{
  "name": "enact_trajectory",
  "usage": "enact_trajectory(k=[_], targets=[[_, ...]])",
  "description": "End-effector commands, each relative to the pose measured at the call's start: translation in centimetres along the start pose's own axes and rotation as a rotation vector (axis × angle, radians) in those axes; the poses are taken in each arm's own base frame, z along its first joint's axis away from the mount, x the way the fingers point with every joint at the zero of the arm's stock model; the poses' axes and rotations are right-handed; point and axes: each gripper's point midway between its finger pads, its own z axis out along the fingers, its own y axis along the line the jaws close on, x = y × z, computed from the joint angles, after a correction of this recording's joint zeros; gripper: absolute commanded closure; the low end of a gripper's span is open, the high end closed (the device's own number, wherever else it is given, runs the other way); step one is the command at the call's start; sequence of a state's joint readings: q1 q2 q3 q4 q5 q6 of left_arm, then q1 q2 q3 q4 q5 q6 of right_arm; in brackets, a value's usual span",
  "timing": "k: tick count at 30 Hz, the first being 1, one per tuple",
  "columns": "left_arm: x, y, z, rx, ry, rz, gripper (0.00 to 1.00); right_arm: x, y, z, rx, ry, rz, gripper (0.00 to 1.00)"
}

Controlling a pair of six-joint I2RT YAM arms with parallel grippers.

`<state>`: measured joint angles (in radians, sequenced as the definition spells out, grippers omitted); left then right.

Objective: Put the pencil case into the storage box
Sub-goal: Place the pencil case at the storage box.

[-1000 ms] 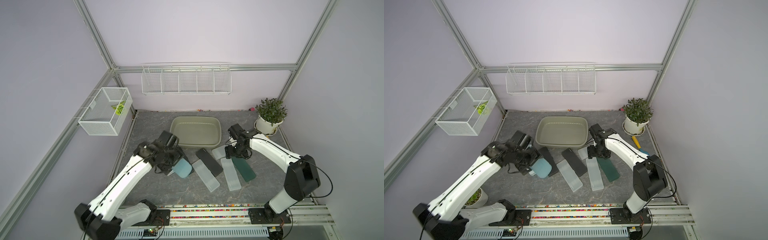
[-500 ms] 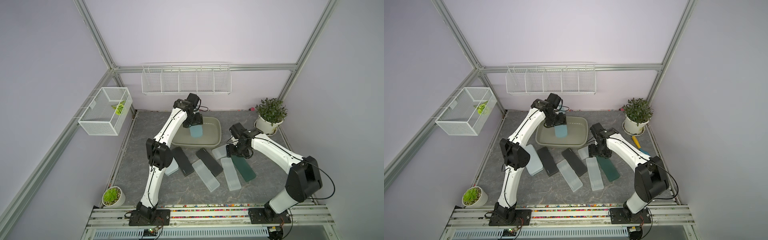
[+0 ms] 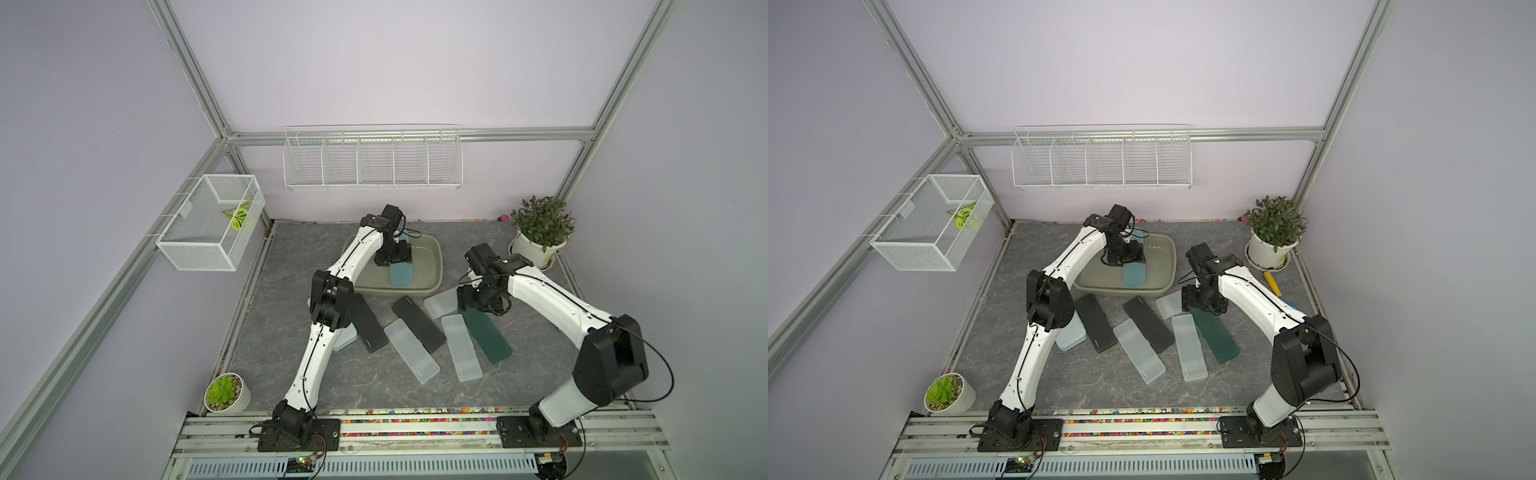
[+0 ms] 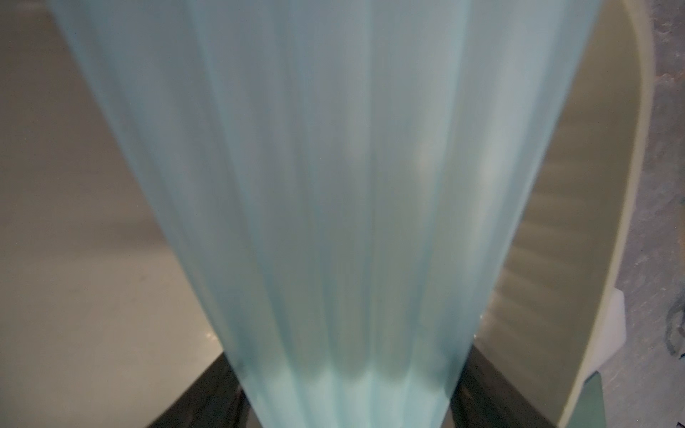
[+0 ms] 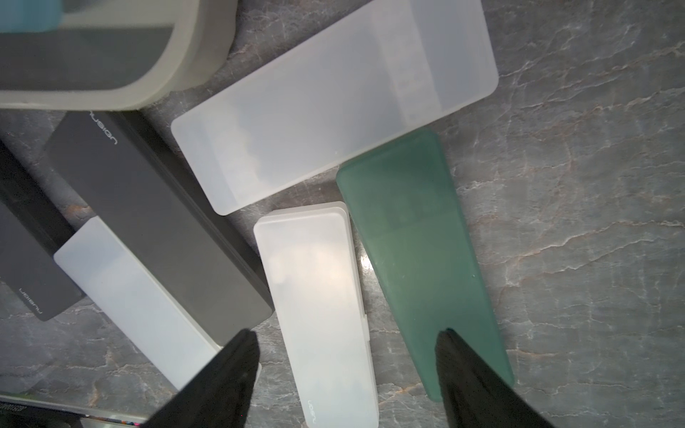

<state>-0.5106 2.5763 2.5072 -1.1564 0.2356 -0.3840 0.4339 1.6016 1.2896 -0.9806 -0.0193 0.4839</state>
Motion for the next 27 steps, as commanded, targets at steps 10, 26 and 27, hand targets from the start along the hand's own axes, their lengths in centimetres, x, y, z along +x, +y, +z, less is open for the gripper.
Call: enact_trajectory(k=[10,26,27], targets=[[0.5,-3.8,5.0,0.116,0.015,-0.001,0.32,0.6,-0.6,0.7,0.026,0.047,0.012,0.19],[0.7,-5.6,3.8,0.161,0.012,-0.016,0.06,1.6,-1.4,0.8,0.047,0.053,0.074,0.13],[0.7,-5.6,3.7,0.155,0.012,-0.016,0.06,1.6,-1.5,0.8,0.049,0.053,0.077,0.13]])
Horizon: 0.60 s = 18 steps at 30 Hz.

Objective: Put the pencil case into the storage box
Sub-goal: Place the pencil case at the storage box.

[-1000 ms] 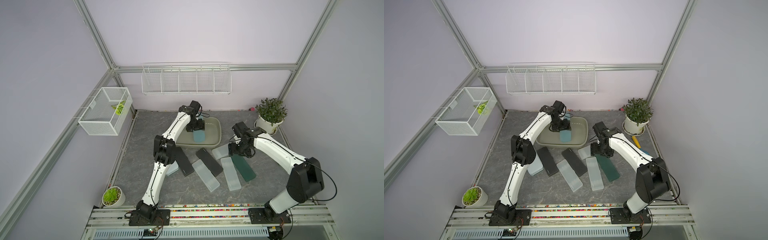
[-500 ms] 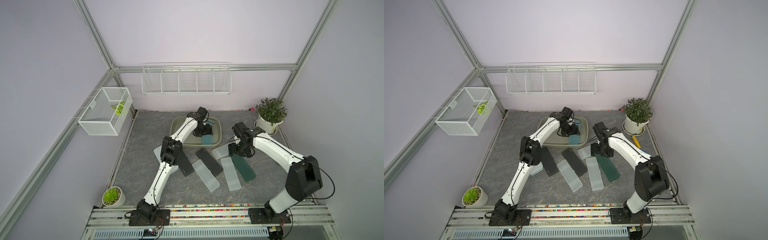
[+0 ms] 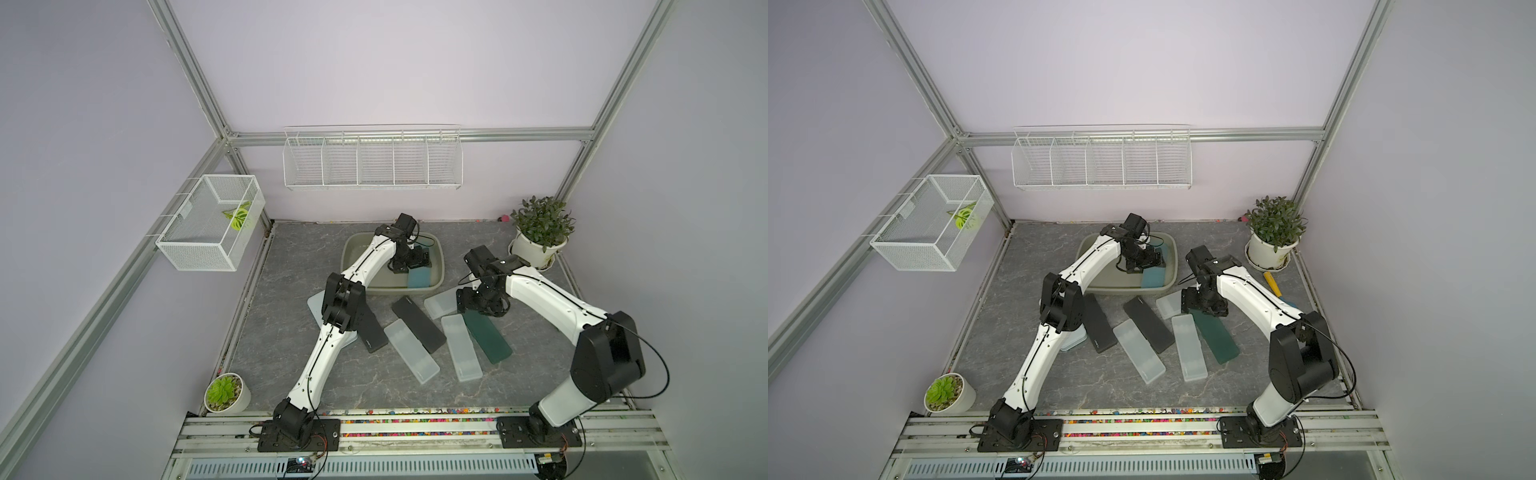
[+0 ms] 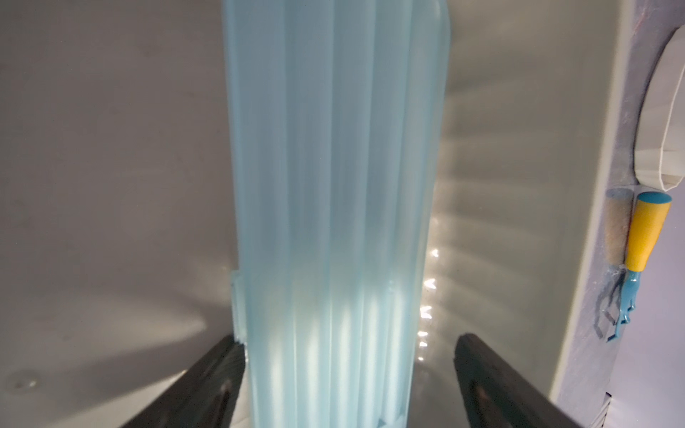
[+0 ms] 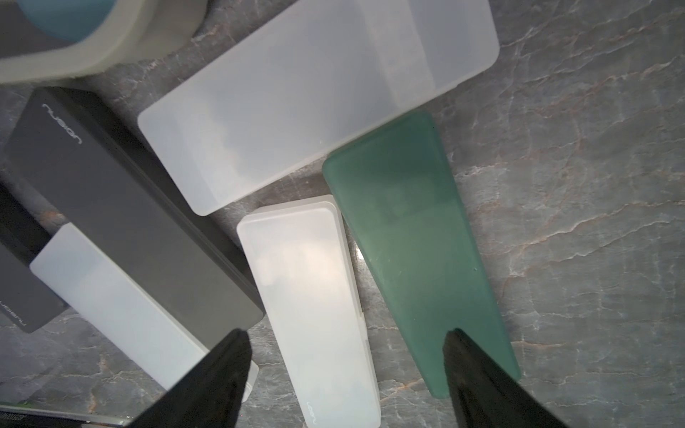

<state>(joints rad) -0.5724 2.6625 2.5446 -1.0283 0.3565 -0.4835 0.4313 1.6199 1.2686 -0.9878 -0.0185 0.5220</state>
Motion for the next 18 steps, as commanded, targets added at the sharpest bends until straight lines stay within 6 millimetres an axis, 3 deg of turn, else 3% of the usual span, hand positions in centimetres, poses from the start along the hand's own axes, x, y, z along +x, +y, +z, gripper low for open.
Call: enact_trajectory(k=[1,5,10,13,18], targets=[[0.1,-0.5,-0.6,-0.004,-0.006,0.008,0.06,0.9,-1.2,-0.1,0.03,0.01,0.042,0.13],[-0.7,-1.9,-4.2,-0.009,-0.066,0.029,0.03,1.4,-2.3,0.1,0.072,0.007,0.073,0.11],[-1.5,-3.8,-12.5,-0.019,-0.194,0.069,0.0,2.6,-5.2,1.4,0.192,-0.003,0.115,0.03],[-0.9,-3.5,-17.1,-0.039,-0.244,0.064,0.0,3.0,-5.9,2.7,0.233,0.018,0.089,0.01],[1.2,-0.8,-21.5,-0.106,-0.248,0.023,0.0,3.3,-5.9,4.6,0.238,0.067,0.041,0.01]])
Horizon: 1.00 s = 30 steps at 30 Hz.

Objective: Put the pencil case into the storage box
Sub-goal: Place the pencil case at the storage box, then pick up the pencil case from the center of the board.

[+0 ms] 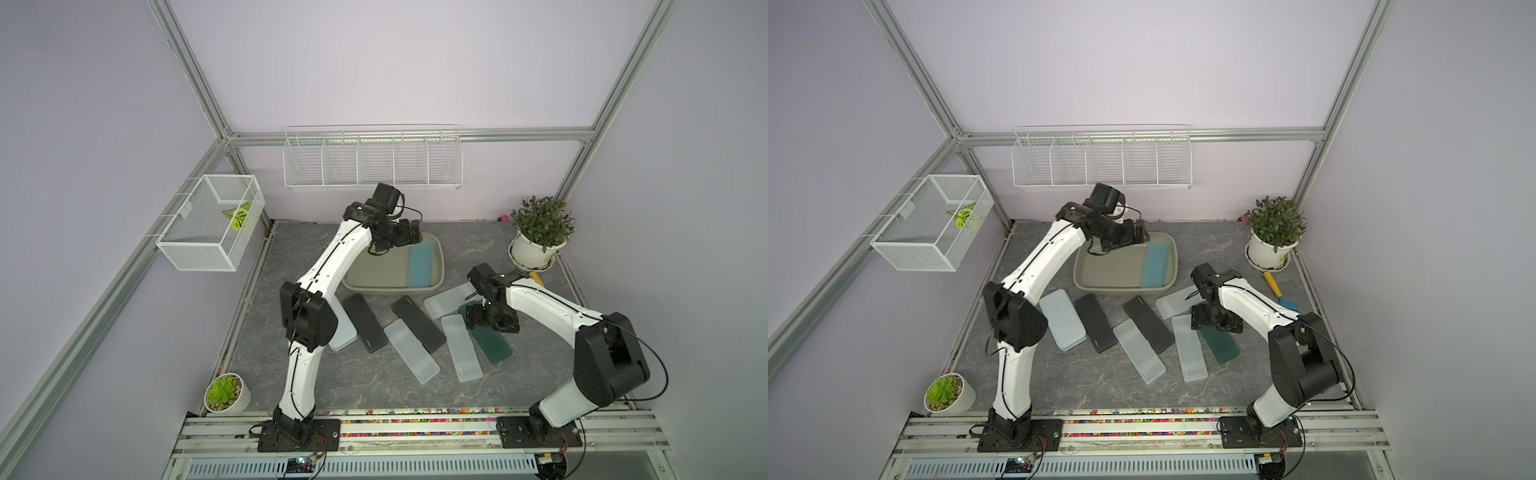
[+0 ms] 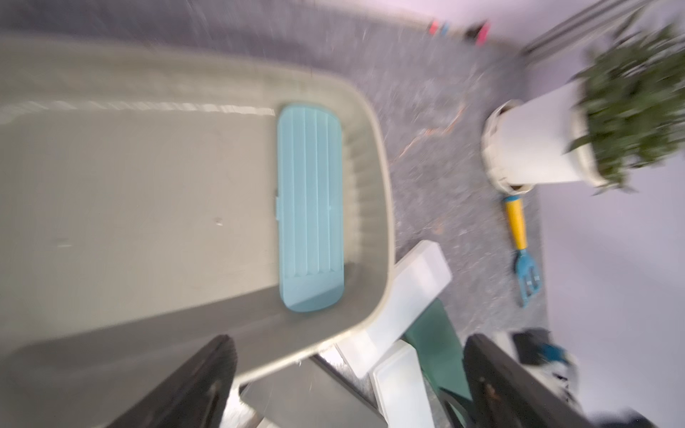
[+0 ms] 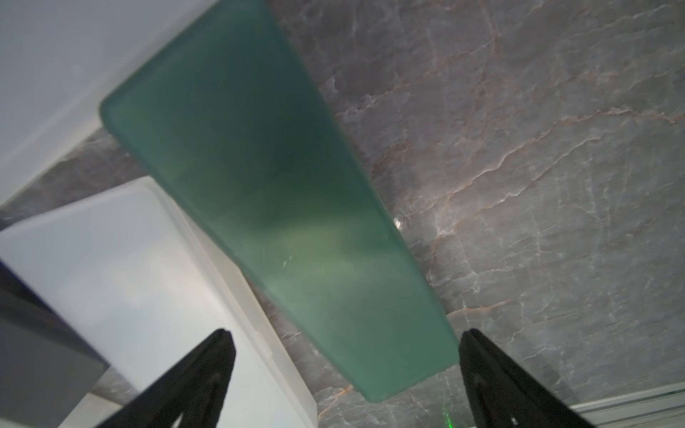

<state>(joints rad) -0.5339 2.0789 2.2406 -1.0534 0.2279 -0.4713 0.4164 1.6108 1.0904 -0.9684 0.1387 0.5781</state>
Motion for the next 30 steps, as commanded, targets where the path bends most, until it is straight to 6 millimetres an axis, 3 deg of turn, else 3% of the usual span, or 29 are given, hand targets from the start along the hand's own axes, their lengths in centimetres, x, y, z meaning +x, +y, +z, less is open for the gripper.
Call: enact_trajectory(k=[1,6,14,19,23,25,30], targets=[[1.7,3.7,-1.2,-0.118,0.044,-0.018,0.0,-0.1,-0.1,1.5,0.02,0.016,-0.033,0.01],[2.5,5.6,-4.3,-0.169,0.024,-0.033,0.0,0.5,0.0,3.3,0.034,0.07,-0.052,0.01],[3.8,7.7,-6.7,-0.287,0.031,-0.059,0.0,1.1,0.2,5.6,0.033,0.127,-0.053,0.02],[3.6,8.3,-7.7,-0.323,0.013,-0.059,0.03,1.9,0.3,5.7,0.008,0.144,-0.033,0.24],[3.6,8.7,-8.4,-0.34,0.012,-0.057,0.03,1.7,-0.4,3.5,0.015,0.095,-0.005,0.41],[3.7,9.0,-8.8,-0.349,0.016,-0.059,0.03,1.4,-1.1,1.7,0.032,0.066,0.0,0.43],[3.9,10.1,-10.0,-0.372,0.006,-0.081,0.03,-0.4,-2.0,-4.8,0.023,-0.048,0.032,0.46]])
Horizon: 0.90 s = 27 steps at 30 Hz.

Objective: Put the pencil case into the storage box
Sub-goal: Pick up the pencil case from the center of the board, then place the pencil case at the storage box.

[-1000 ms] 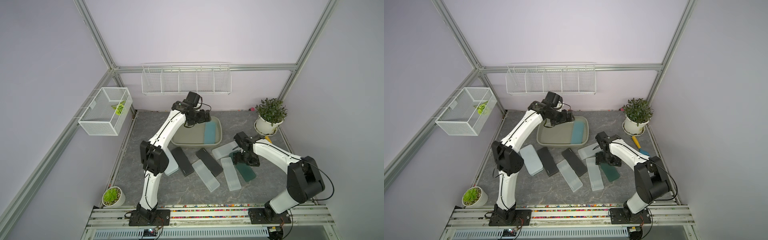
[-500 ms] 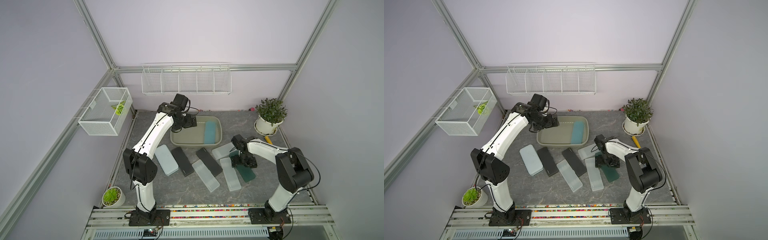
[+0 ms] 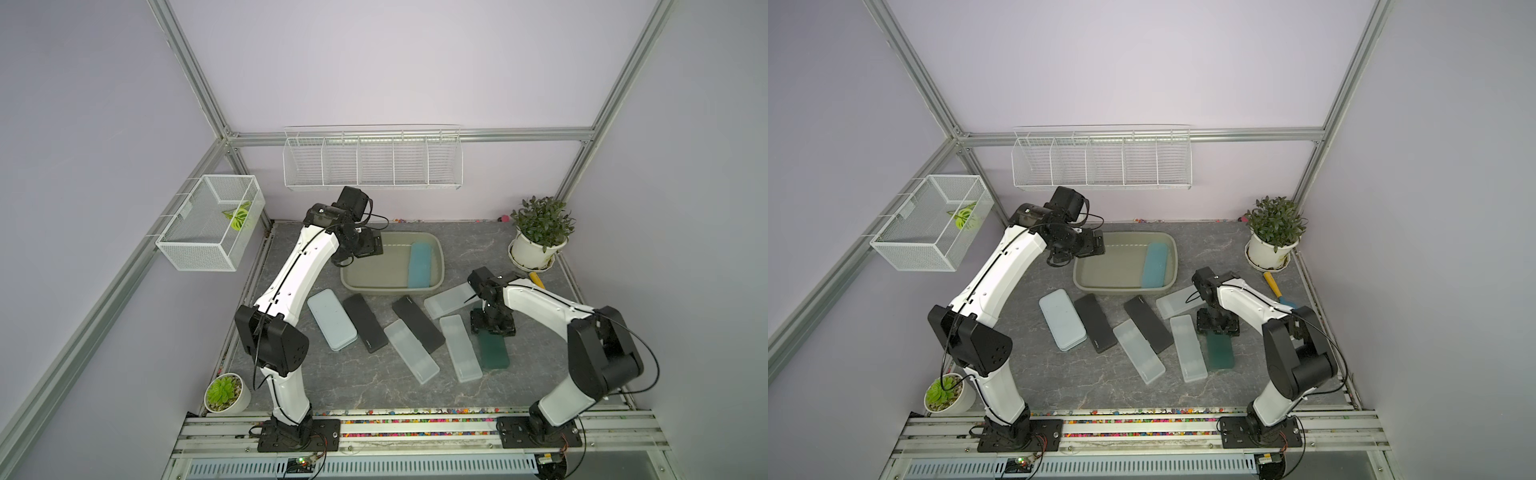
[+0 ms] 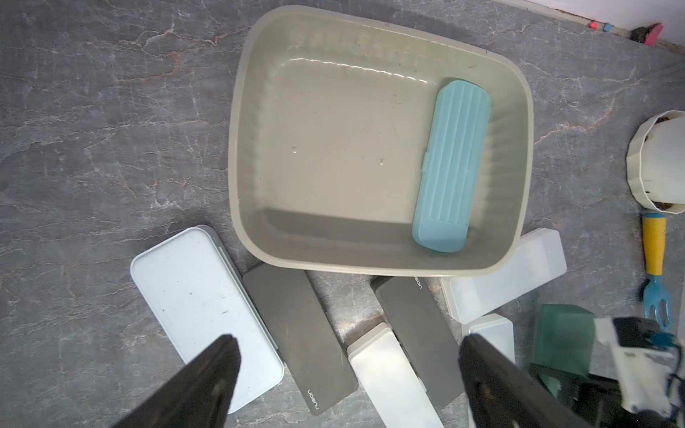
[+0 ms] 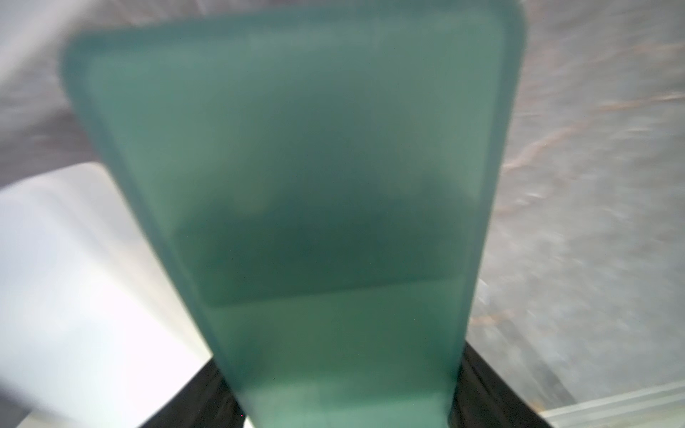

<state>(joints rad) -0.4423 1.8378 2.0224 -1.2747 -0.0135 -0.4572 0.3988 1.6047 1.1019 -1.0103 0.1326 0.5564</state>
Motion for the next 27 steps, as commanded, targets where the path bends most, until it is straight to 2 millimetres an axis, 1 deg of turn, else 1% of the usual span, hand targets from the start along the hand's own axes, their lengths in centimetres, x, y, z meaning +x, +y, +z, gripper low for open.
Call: enact_trajectory(k=[1,2,4,6,8,11,15,18,23,25,27], targets=[[0.0,1.7,-1.9,-0.032,-0.029,-0.014,0.03,-1.0,-1.1,-5.4,-0.002,-0.094,0.047,0.46],[0.0,2.3,-2.1,-0.035,-0.033,-0.031,0.03,-1.6,-0.6,-6.6,-0.037,-0.12,0.05,0.47],[-0.1,3.3,-2.4,-0.042,-0.049,-0.066,0.03,-2.8,1.3,-8.5,-0.131,-0.163,0.038,0.48],[-0.2,4.5,-2.8,-0.046,-0.067,-0.104,0.03,-4.5,4.0,-10.5,-0.224,-0.218,0.027,0.49],[-0.1,5.4,-3.1,-0.05,-0.079,-0.129,0.04,-6.3,6.7,-11.8,-0.275,-0.249,0.0,0.49],[0.1,6.7,-3.6,-0.058,-0.103,-0.151,0.04,-9.2,11.4,-12.8,-0.329,-0.267,-0.047,0.49],[0.7,8.0,-4.3,-0.066,-0.113,-0.176,0.04,-12.9,17.3,-12.7,-0.392,-0.28,-0.073,0.48],[1.4,8.8,-5.1,-0.072,-0.127,-0.186,0.04,-15.3,21.0,-12.2,-0.437,-0.289,-0.074,0.48],[3.2,10.3,-6.2,-0.101,-0.137,-0.209,0.04,-18.9,25.4,-11.3,-0.516,-0.301,-0.057,0.48],[3.9,10.7,-6.4,-0.105,-0.145,-0.216,0.04,-19.8,27.0,-10.9,-0.546,-0.317,-0.066,0.48],[4.6,11.2,-6.4,-0.108,-0.15,-0.222,0.04,-20.6,28.3,-10.0,-0.575,-0.323,-0.043,0.48]])
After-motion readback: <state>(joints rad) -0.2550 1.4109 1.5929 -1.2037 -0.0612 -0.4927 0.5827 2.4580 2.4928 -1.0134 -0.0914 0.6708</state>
